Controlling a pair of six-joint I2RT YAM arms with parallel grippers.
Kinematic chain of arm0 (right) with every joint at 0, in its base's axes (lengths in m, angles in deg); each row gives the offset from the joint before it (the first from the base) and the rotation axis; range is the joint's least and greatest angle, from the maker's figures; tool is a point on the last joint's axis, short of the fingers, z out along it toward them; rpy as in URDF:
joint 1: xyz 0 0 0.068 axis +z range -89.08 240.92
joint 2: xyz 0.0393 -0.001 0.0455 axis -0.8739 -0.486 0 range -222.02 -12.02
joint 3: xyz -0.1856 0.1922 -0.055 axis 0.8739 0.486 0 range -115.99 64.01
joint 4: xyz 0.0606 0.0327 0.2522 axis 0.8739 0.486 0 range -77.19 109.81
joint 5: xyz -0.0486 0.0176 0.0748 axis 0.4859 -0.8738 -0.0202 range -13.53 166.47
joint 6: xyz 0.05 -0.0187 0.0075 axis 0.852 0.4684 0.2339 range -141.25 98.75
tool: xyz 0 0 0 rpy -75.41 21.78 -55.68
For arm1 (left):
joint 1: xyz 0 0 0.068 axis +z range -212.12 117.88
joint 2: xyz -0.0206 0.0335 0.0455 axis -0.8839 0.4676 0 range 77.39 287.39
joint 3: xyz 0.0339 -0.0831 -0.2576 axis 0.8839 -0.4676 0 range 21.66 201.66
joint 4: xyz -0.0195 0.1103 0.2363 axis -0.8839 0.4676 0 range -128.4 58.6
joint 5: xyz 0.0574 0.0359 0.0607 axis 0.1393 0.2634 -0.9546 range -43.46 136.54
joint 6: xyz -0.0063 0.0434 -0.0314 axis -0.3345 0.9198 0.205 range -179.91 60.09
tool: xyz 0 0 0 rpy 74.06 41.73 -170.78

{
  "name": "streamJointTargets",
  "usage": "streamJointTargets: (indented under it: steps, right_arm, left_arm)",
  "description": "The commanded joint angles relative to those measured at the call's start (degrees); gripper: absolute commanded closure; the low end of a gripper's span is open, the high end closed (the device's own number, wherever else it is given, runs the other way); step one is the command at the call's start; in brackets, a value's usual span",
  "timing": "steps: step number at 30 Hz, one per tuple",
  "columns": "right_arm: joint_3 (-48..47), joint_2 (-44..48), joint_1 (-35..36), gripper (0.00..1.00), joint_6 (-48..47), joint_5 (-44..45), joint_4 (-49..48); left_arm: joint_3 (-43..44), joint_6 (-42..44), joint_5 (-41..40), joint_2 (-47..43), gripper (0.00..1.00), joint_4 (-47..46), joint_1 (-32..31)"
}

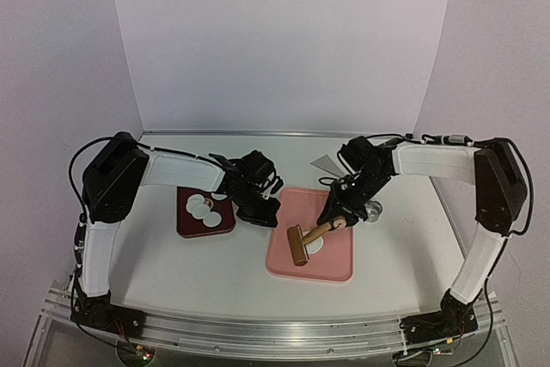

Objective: Roll out the dumpling wrappers from the dough

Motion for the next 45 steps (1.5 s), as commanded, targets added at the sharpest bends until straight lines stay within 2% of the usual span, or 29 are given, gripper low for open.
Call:
streamJointTargets:
  steps: [1, 5, 13, 17, 25, 33, 35, 39, 42, 45]
  right_arm:
    - [2.59, -9.04, 2.28, 1.0, 0.55, 20.71, 12.62]
    - [3.06, -8.57, 1.95, 1.0, 0.56, 21.04, 12.66]
    - [9.41, 0.74, -6.88, 1.0, -1.46, 22.9, 14.45]
    - [8.96, 2.35, -7.96, 1.0, -3.18, 20.51, 14.19]
    - [-1.29, 5.96, -7.97, 1.0, -8.52, 6.67, 10.66]
    - [-9.31, 9.93, -7.95, 1.0, -6.22, 5.46, 11.38]
    - [-10.06, 10.03, -8.11, 1.0, -5.84, 6.85, 12.78]
    - [-10.76, 8.97, -9.86, 1.0, -5.88, 10.93, 18.05]
    - [-10.91, 8.54, -11.74, 1.0, -7.23, 10.75, 19.87]
    - [-11.44, 7.66, -12.73, 1.0, -9.46, 9.76, 21.61]
  left_arm:
    - [0.95, 0.41, -0.75, -2.07, 1.0, -0.21, -0.34]
    - [0.67, 0.37, -1.11, -2.35, 1.0, -0.16, -0.34]
    - [0.27, 0.83, -1.15, -2.61, 1.0, -0.2, -0.34]
    - [0.12, 1.18, -1.01, -2.67, 1.0, 0.01, -0.34]
    - [-0.26, 1.78, -0.8, -2.83, 1.0, 0.01, -0.35]
    - [1.92, 1.5, -0.8, -3.41, 0.99, 1.16, -0.33]
    - [3.11, 0.75, -0.31, -3.69, 0.93, 1.65, -0.34]
    - [4.4, -1.78, 0.74, -4.51, 0.7, 1.47, -0.38]
    - [5.1, -4.53, 2.51, -4.95, 0.54, 0.53, -0.47]
    - [5.96, -7.63, 3.96, -4.68, 0.44, -0.28, -0.82]
